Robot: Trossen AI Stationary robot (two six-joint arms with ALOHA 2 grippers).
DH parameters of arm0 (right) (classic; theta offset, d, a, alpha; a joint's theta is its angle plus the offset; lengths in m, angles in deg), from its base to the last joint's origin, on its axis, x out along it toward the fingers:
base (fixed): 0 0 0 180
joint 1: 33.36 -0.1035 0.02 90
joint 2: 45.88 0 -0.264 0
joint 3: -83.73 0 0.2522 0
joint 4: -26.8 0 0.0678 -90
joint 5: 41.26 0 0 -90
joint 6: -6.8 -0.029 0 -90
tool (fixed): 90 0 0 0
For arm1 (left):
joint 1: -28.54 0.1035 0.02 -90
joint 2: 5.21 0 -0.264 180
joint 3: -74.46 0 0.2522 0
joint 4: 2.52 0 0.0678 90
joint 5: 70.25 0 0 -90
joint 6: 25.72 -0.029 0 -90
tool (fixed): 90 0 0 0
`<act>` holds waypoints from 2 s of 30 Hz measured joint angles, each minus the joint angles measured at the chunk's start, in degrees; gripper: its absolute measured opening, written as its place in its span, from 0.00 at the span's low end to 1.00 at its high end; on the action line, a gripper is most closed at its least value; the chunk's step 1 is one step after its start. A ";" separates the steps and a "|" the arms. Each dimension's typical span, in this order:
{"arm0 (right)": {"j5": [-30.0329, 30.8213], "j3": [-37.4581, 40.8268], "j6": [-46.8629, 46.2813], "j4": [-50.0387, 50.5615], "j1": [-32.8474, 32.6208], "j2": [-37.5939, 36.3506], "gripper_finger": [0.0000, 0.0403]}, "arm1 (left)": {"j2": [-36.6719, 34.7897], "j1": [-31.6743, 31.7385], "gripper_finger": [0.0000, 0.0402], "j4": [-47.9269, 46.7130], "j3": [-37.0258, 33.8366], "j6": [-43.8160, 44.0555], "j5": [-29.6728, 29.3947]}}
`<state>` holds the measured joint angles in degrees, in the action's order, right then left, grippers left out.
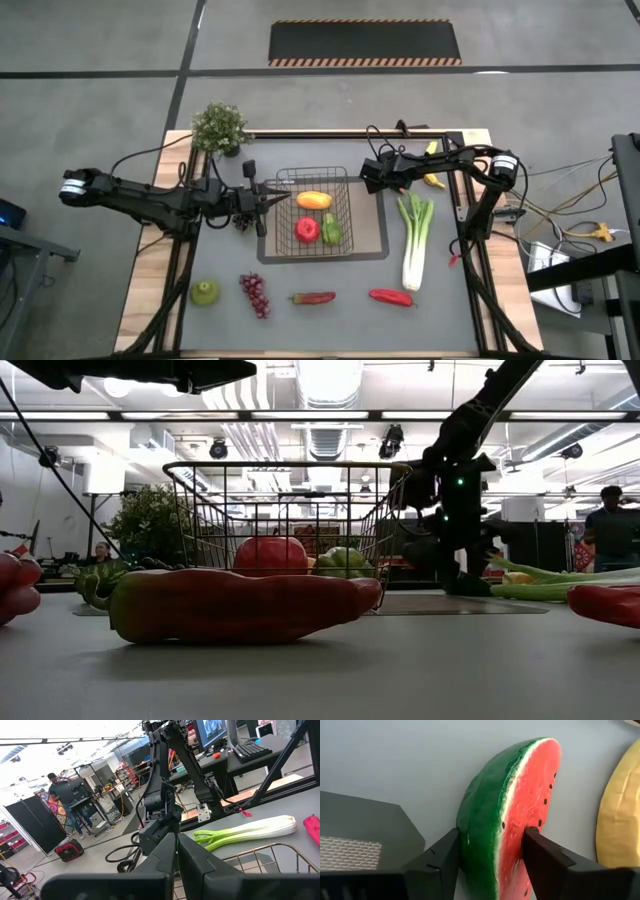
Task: Build produce basket
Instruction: Put the green watermelon into the wire basket
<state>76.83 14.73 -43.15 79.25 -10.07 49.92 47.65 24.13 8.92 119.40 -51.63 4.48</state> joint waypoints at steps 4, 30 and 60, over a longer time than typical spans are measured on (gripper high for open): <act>-0.24 -1.91 2.79 1.38 -0.19 -0.84 0.45 | 0.13 0.00 0.00 0.02 0.00 0.00 0.00; 12.48 -6.08 19.29 -6.75 -21.45 -26.63 0.46 | 0.35 0.00 0.00 1.39 0.04 0.02 0.00; -9.96 -0.99 41.11 -43.01 -28.68 -26.35 0.46 | 0.35 0.00 0.00 1.76 0.02 0.05 0.02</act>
<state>66.87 13.74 -2.03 36.24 -38.75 23.57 48.00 24.13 10.67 119.42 -51.59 4.50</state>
